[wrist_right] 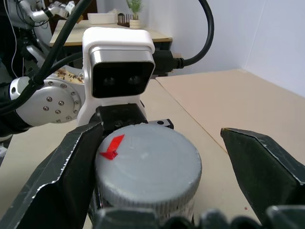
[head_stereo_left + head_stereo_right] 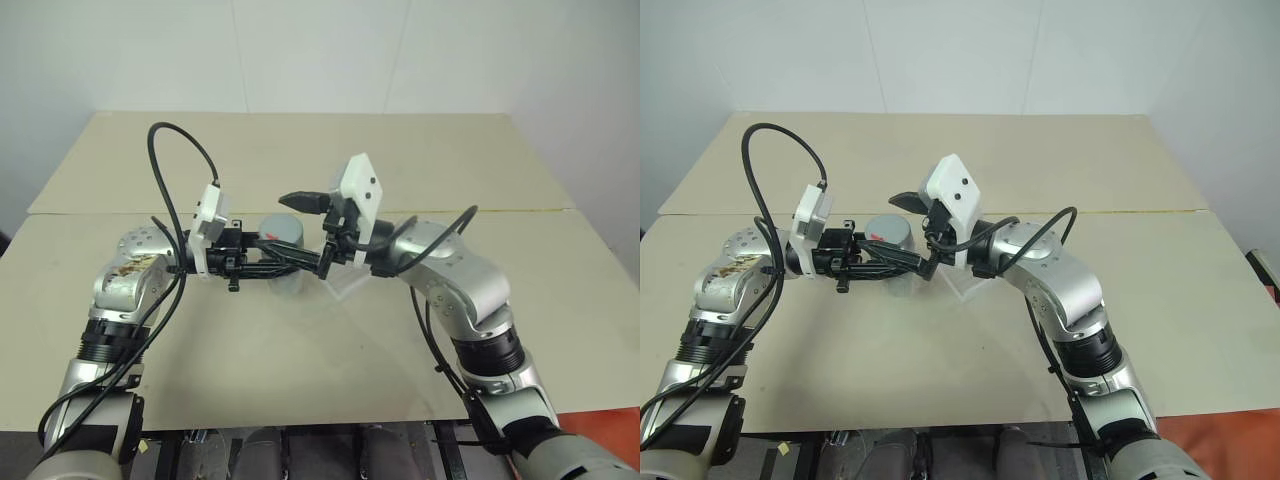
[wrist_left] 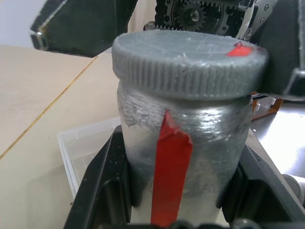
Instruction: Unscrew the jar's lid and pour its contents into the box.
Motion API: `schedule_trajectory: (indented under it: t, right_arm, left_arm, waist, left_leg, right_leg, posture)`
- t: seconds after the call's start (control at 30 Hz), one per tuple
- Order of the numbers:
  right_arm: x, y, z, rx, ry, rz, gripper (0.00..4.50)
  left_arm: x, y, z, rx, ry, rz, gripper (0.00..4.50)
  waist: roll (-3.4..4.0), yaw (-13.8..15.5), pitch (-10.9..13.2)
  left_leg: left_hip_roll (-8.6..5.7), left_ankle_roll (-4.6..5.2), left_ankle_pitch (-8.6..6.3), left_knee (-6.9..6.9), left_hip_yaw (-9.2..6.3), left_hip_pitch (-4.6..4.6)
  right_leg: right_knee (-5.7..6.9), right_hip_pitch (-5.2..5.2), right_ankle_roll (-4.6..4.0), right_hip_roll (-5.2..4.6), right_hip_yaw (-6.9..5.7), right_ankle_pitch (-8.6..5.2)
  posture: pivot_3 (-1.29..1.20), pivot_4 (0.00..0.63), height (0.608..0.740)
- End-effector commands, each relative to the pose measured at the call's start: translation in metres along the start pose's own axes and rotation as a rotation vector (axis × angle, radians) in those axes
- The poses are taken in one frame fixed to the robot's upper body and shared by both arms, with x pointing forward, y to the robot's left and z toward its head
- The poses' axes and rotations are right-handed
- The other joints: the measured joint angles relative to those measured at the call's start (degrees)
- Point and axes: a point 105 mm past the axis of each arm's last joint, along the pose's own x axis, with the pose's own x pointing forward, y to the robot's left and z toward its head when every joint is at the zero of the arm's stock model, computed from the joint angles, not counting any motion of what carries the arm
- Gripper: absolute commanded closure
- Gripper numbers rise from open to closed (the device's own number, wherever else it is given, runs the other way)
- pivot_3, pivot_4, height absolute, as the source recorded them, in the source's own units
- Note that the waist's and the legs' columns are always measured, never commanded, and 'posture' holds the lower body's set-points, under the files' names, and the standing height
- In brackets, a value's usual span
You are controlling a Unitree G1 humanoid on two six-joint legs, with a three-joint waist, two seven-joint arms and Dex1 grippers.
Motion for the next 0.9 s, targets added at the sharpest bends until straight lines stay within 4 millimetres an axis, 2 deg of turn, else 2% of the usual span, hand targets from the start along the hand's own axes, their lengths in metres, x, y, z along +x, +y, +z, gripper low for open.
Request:
schedule_trajectory:
  t: [0.03, 0.33, 0.67, 0.9]
  right_arm:
    - [-0.018, -0.017, 0.008, -0.025, -0.014, -0.083, 0.02]
    - [-0.04, -0.029, 0.005, -0.014, -0.005, -0.158, 0.02]
    - [-0.054, -0.039, 0.0, -0.009, 0.017, -0.22, 0.02]
    - [-0.056, -0.03, 0.006, -0.016, -0.006, -0.162, 0.02]
  left_arm:
    - [-0.005, -0.001, 0.014, 0.051, -0.024, -0.014, 2.59]
    - [-0.007, -0.003, 0.015, 0.054, -0.025, -0.017, 2.59]
    - [-0.008, -0.003, 0.016, 0.056, -0.021, -0.023, 2.59]
    - [-0.007, -0.001, 0.015, 0.059, -0.02, -0.014, 2.59]
  waist:
    - [0.0, 0.0, 0.0]
    - [0.0, 0.01, 0.0]
    - [0.0, 0.06, 0.0]
    - [0.0, -0.02, 0.0]
  left_leg:
    - [0.0, 0.0, 0.0, 0.0, 0.0, 0.0]
    - [0.0, 0.13, -0.08, 0.0, 0.0, 0.0]
    - [0.0, 0.14, -0.08, -0.01, 0.01, 0.0]
    - [0.0, 0.14, -0.08, -0.01, 0.01, 0.0]
  right_leg:
    - [0.0, 0.0, 0.0, 0.0, 0.0, 0.0]
    - [-0.01, 0.01, 0.0, 0.0, 0.0, 0.0]
    - [-0.03, 0.01, 0.0, 0.0, 0.01, 0.0]
    - [-0.03, 0.01, 0.0, 0.0, 0.02, 0.0]
  posture:
    - [0.0, 0.15, 0.74]
    - [0.0, 0.15, 0.74]
    - [0.0, 0.15, 0.74]
    - [0.0, 0.15, 0.74]
